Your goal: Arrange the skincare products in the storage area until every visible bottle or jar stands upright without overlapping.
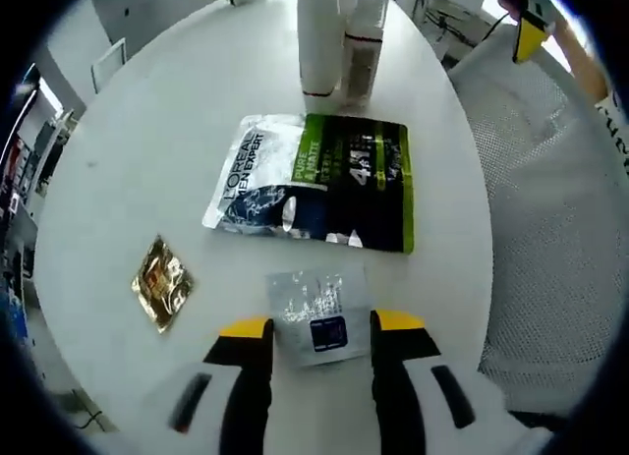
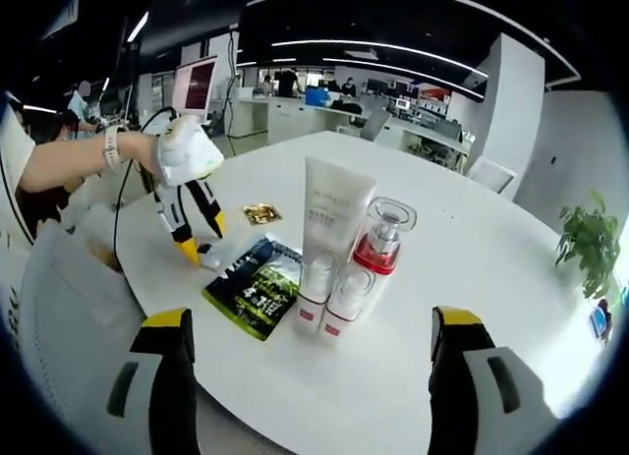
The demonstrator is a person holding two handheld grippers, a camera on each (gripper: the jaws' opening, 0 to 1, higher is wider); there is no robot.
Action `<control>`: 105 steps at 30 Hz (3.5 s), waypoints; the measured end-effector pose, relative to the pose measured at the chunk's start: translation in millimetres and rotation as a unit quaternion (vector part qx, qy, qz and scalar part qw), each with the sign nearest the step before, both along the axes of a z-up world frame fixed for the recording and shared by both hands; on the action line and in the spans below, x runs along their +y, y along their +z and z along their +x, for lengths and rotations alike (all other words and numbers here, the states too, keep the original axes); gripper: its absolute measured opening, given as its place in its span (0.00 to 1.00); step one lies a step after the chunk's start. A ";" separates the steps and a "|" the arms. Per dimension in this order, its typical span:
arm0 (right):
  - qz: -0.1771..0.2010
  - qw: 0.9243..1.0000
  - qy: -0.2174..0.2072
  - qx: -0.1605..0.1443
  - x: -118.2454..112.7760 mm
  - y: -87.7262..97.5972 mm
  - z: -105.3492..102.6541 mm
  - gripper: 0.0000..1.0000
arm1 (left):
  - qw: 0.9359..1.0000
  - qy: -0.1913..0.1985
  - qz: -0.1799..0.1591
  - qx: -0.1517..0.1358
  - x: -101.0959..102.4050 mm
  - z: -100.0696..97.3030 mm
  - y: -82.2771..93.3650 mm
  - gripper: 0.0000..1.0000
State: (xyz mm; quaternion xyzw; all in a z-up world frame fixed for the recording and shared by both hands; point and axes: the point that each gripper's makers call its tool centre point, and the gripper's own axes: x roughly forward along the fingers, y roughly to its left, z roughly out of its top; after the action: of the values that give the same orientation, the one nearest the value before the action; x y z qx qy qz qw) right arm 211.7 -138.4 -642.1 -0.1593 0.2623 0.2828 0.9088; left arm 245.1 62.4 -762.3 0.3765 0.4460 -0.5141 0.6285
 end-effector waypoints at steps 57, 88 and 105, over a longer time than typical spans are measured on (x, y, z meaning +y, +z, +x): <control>-0.004 1.000 0.002 0.002 -1.2 0.2 -2.8 1.00 | 0.997 -0.026 -0.067 0.001 -17.0 -22.9 -0.2 0.63; -0.004 1.000 0.008 -0.009 -1.9 8.1 -4.2 1.00 | 0.965 0.118 -0.212 -0.102 -25.2 -22.2 76.3 0.99; -0.003 1.000 0.008 0.001 -1.0 3.8 -3.5 1.00 | 0.932 0.199 -0.271 -0.131 -4.9 -21.2 98.2 0.99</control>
State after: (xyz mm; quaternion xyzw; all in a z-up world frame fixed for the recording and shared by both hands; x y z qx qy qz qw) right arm 208.2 -139.4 -638.3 -0.1639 0.2631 0.2895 0.9056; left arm 223.9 57.5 -664.1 0.1593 0.2690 -0.4257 0.8491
